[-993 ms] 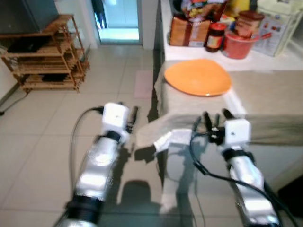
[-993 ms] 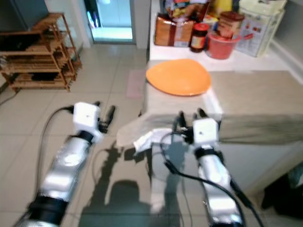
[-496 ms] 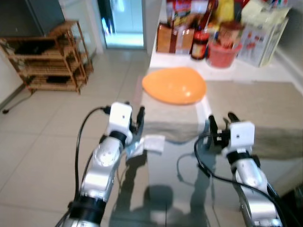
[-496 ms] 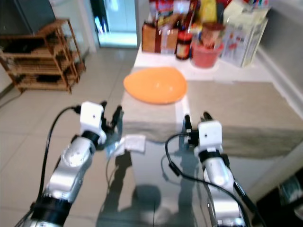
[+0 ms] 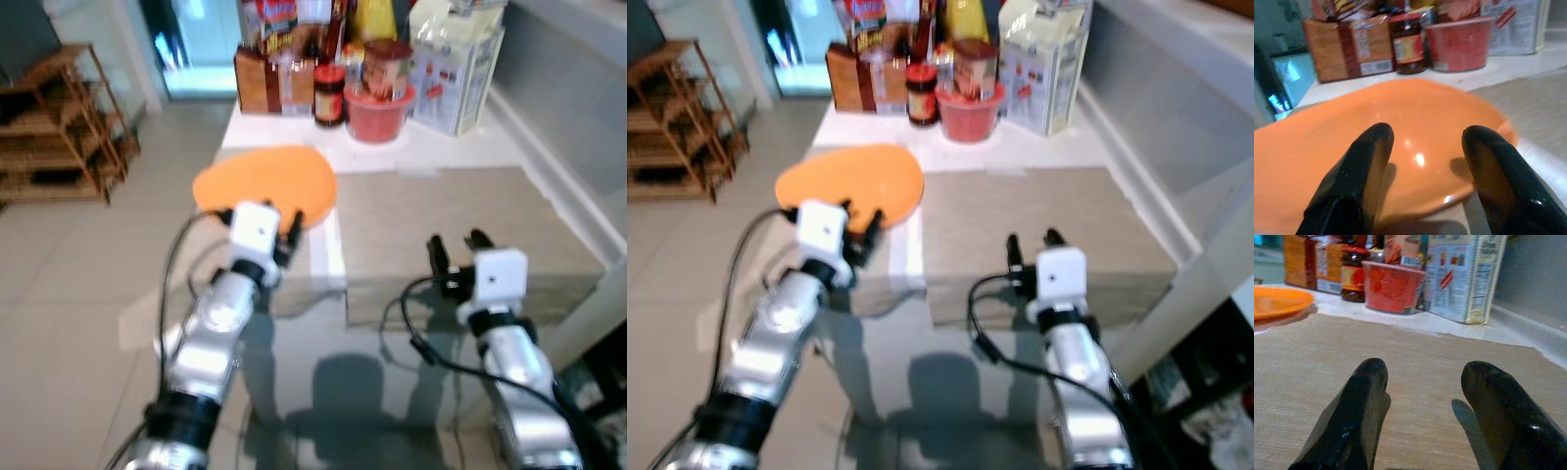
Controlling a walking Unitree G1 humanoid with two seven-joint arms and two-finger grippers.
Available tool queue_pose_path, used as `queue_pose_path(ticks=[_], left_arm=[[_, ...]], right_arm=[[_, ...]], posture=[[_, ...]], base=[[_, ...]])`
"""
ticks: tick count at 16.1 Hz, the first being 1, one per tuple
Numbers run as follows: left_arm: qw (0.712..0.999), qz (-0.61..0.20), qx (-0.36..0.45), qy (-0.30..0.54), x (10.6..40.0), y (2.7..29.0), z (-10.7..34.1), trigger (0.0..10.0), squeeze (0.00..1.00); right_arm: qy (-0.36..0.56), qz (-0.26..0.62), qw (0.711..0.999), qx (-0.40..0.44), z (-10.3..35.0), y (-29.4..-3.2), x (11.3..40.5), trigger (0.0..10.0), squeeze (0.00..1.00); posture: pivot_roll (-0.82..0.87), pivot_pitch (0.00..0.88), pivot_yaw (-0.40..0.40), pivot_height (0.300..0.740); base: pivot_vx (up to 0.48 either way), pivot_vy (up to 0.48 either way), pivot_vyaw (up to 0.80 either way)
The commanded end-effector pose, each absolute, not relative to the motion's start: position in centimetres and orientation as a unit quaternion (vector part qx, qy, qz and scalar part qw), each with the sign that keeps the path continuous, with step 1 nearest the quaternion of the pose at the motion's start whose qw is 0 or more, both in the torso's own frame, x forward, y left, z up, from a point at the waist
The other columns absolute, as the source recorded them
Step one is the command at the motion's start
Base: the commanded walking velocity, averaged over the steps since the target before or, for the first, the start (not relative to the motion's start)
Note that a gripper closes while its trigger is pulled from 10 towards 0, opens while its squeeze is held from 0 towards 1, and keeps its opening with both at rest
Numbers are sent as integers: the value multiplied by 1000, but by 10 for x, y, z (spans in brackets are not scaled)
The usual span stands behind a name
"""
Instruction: Setting the table
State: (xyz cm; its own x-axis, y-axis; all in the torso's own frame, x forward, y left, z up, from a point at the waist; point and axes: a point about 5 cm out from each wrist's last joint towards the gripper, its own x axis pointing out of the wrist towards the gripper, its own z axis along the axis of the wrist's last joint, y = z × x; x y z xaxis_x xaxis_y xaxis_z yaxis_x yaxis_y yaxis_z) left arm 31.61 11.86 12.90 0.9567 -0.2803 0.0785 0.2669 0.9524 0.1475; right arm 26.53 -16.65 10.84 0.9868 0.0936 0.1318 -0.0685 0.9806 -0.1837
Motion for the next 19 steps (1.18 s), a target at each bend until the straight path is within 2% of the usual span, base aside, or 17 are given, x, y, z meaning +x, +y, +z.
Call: queue_pose_path(ticks=[1, 2, 6, 7, 8, 13, 15, 19], left_arm=[[986, -139, 72, -53, 315, 122, 129, 10000, 0], [987, -132, 78, -41, 317, 123, 128, 10000, 1000], [987, -134, 75, -47, 319, 124, 131, 10000, 1000], [986, -142, 68, -52, 321, 123, 135, 4157, 541], [988, -131, 60, -52, 324, 125, 138, 0, 0], [986, -129, 69, -78, 338, 129, 158, 0, 0], [981, -151, 84, -83, 345, 128, 164, 0, 0], [981, -162, 76, -75, 347, 129, 163, 0, 0]], right_arm=[[-71, 48, 992, -89, 108, -162, 265, 10000, 0], [-70, 50, 992, -89, 108, -162, 265, 10000, 0], [-69, 53, 992, -89, 106, -161, 265, 10000, 0], [-68, 54, 992, -90, 106, -161, 265, 10000, 0], [-69, 54, 992, -90, 107, -161, 266, 10000, 0], [-69, 54, 992, -90, 107, -162, 265, 10000, 0], [-70, 54, 992, -89, 108, -161, 265, 10000, 0], [-69, 52, 992, -88, 108, -162, 264, 10000, 0]], posture=[[-8, 0, 34, 740], [-6, 0, 35, 740], [-4, 0, 34, 740], [-5, 0, 34, 740], [-6, 0, 34, 740], [-11, 0, 33, 740], [-16, 0, 35, 740], [-19, 0, 34, 740]], base=[[0, 0, 0], [0, 0, 0], [0, 0, 0], [0, 0, 0], [0, 0, 0], [0, 0, 0], [0, 0, 0], [0, 0, 0]])
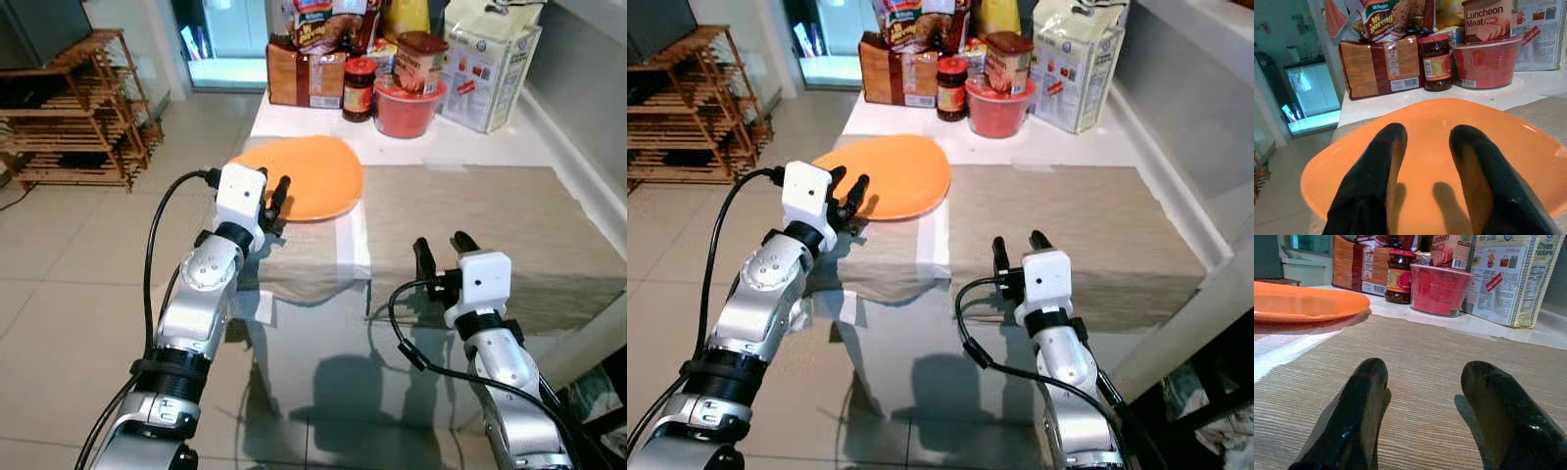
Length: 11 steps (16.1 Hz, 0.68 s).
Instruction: Setting the table
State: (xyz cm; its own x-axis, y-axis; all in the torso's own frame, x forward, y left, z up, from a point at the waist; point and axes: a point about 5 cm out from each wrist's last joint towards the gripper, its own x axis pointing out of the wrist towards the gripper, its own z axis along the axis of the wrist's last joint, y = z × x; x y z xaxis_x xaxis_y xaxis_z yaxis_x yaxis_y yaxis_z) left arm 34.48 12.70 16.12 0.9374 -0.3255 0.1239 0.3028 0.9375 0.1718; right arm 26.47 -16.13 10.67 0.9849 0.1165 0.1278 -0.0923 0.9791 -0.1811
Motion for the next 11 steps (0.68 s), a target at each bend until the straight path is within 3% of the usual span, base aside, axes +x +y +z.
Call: queue_pose_path(ticks=[1, 7, 11], left_arm=[[981, -167, 70, -72, 346, 128, 162, 0, 0], [977, -193, 69, -52, 352, 133, 156, 0, 0], [975, -203, 85, -35, 367, 146, 159, 0, 0]], right_arm=[[-69, 52, 992, -88, 108, -162, 263, 10000, 0], [-91, 61, 990, -94, 125, -163, 264, 10000, 0], [-88, 113, 985, -95, 133, -158, 260, 10000, 0]], posture=[[-20, 0, 32, 740], [-34, 0, 26, 740], [-40, 0, 22, 740]], base=[[0, 0, 0], [0, 0, 0], [0, 0, 0]])
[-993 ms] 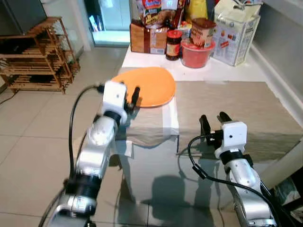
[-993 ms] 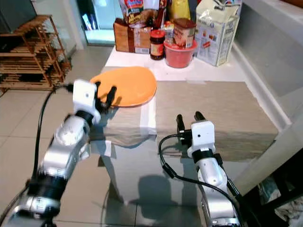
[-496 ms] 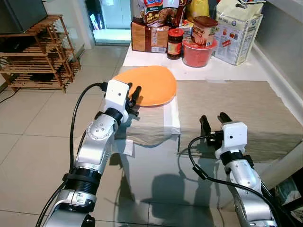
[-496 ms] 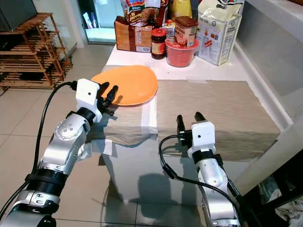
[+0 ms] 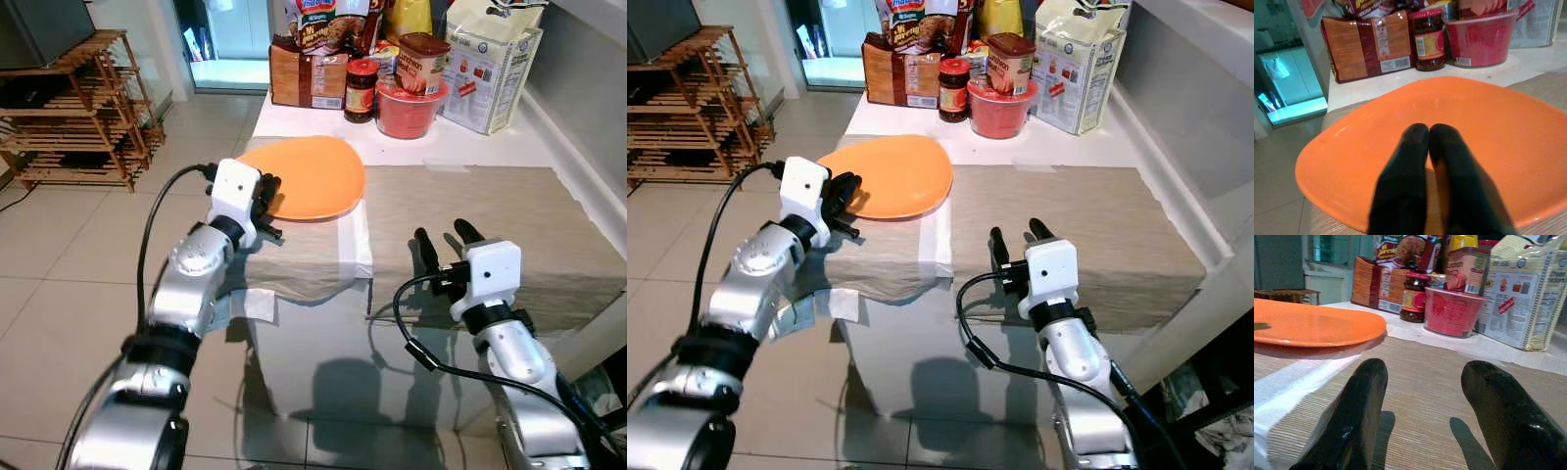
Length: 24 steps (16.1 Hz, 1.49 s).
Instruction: Setting the table
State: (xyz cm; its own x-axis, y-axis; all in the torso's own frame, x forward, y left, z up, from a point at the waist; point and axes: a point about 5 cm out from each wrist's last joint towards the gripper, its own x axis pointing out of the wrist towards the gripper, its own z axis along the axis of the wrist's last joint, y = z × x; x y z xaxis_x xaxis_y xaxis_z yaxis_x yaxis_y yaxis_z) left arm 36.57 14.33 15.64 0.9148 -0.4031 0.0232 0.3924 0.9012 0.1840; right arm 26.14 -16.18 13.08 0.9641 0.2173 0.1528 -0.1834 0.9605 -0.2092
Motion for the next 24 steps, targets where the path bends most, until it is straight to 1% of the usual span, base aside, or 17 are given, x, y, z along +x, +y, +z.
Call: queue_pose_path(ticks=[1, 3, 7, 8, 9, 11, 14, 17, 22, 24], left_arm=[[974, -205, 89, -39, 369, 147, 163, 0, 0], [971, -202, 102, -71, 380, 150, 188, 0, 0], [966, -222, 121, -54, 388, 150, 189, 0, 0], [963, -232, 126, -51, 391, 147, 192, 10000, 0], [961, -237, 130, -52, 392, 145, 193, 10000, 0], [948, -273, 153, -50, 396, 126, 199, 10000, 0], [935, -309, 173, -7, 403, 103, 199, 10000, 0], [931, -308, 194, 24, 406, 103, 197, 10000, 0], [942, -272, 185, 62, 408, 116, 188, 10000, 0], [936, -282, 195, 78, 407, 112, 183, 10000, 0]], right_arm=[[-87, 116, 985, -97, 133, -159, 260, 10000, 0], [-84, 112, 986, -95, 134, -163, 259, 10000, 0], [-75, 122, 986, -80, 133, -158, 258, 10000, 0], [-72, 123, 987, -77, 132, -158, 258, 10000, 0], [-71, 122, 987, -76, 131, -158, 258, 10000, 0], [-66, 122, 988, -70, 128, -154, 258, 10000, 0], [-60, 126, 988, -62, 125, -149, 256, 10000, 0], [-57, 126, 989, -61, 124, -147, 253, 10000, 0], [-50, 124, 989, -59, 120, -146, 248, 10000, 0], [-45, 124, 989, -59, 118, -146, 247, 10000, 0]], posture=[[-43, 0, 23, 740], [-44, 0, 26, 740], [-42, 0, 24, 740], [-40, 0, 24, 740], [-39, 0, 24, 740], [-34, 0, 24, 740], [-42, 0, 31, 740], [-51, 0, 37, 740], [-57, 0, 40, 740], [-59, 0, 39, 740]], base=[[0, 0, 0], [0, 0, 0], [0, 0, 0], [0, 0, 0], [0, 0, 0], [0, 0, 0], [0, 0, 0], [0, 0, 0], [0, 0, 0], [0, 0, 0]])
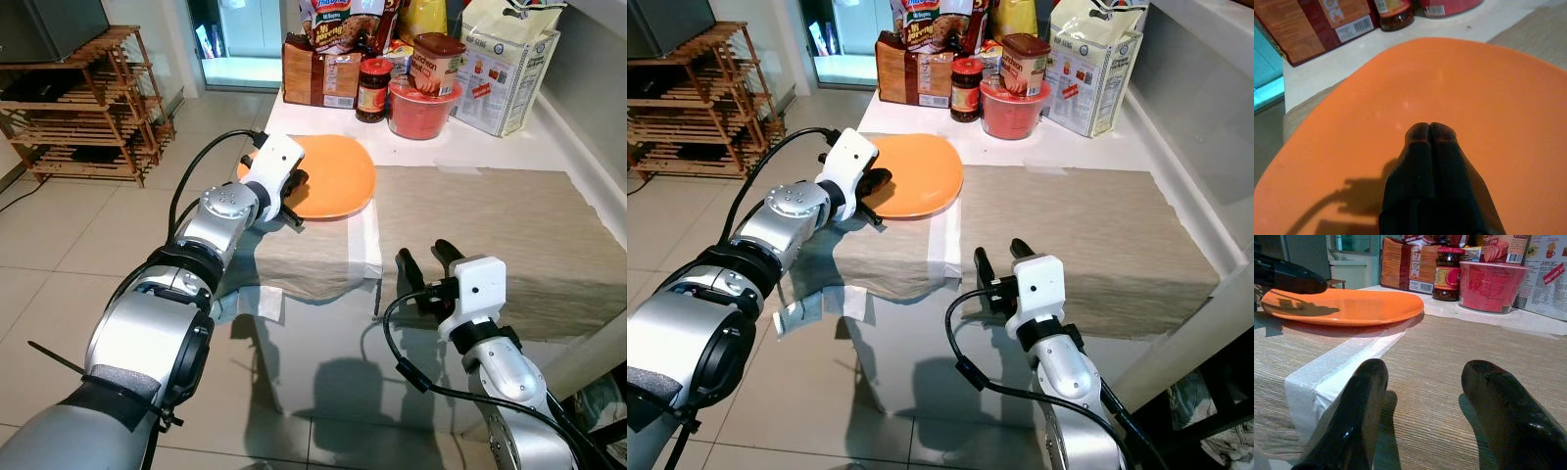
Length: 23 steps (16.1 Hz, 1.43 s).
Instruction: Setting the table
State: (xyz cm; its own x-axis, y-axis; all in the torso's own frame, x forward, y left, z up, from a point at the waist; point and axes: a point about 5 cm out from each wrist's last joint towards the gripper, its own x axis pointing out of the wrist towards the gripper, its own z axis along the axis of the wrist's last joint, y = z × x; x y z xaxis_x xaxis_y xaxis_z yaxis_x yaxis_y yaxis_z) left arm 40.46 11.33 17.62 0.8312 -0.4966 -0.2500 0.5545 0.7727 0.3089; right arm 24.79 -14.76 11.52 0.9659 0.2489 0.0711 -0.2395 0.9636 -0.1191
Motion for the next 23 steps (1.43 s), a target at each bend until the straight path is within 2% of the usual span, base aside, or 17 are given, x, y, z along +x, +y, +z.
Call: queue_pose_path(ticks=[1, 6, 16, 23], left_arm=[[934, -285, 196, 84, 407, 110, 182, 10000, 0], [920, -315, 212, 101, 404, 100, 177, 10000, 0], [882, -411, 186, 141, 389, 86, 154, 10000, 0], [857, -479, 162, 94, 382, 70, 180, 10000, 0]], right_arm=[[-44, 125, 989, -59, 118, -147, 247, 10000, 0], [-40, 126, 989, -60, 116, -146, 246, 10000, 0], [-32, 133, 989, -60, 113, -144, 248, 10000, 0], [-24, 137, 989, -60, 108, -144, 249, 10000, 0]], posture=[[-60, 0, 40, 740], [-60, 0, 40, 740], [-38, 0, 32, 740], [-17, 0, 28, 740]], base=[[0, 0, 0], [0, 0, 0], [0, 0, 0], [0, 0, 0]])
